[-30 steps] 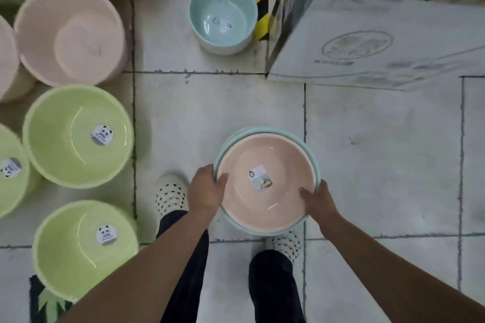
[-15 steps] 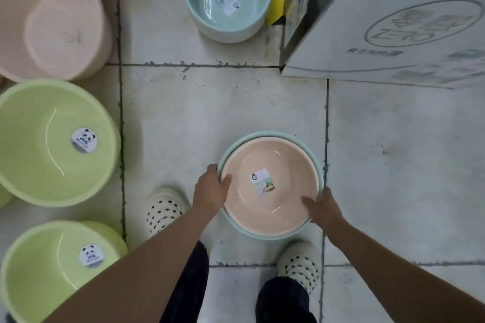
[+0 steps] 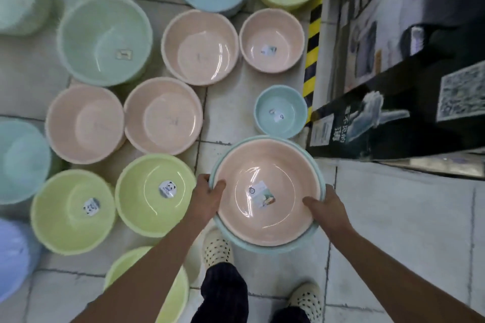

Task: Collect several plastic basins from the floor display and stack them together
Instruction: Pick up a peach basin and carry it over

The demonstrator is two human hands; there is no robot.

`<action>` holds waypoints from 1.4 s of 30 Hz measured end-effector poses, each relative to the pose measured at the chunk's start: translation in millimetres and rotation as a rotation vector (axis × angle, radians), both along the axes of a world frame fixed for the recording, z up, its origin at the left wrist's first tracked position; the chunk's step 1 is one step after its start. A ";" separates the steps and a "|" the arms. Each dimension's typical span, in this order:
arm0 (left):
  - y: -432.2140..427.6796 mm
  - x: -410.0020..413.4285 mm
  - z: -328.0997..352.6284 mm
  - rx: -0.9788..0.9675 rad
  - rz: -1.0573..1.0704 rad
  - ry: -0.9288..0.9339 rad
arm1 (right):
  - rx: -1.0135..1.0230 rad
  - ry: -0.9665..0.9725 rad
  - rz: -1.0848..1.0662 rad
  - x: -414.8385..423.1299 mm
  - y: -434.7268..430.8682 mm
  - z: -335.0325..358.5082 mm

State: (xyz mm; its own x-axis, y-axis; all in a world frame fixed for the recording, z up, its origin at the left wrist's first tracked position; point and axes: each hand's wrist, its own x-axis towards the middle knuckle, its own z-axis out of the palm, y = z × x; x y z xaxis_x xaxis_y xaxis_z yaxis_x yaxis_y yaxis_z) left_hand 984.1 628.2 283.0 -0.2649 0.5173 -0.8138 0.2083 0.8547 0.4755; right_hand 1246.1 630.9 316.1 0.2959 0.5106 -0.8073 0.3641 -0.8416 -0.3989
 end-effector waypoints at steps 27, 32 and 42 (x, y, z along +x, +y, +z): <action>411.3 -35.3 19.8 0.133 -0.201 -0.051 | -0.021 -0.136 -0.156 -38.0 361.2 3.1; 473.2 -22.0 -36.4 0.106 -0.200 -0.044 | 0.013 -0.195 -0.146 -25.4 421.9 -48.8; 542.2 8.3 -160.8 0.183 -0.255 0.141 | 0.098 -0.225 -0.169 -10.3 498.1 -187.6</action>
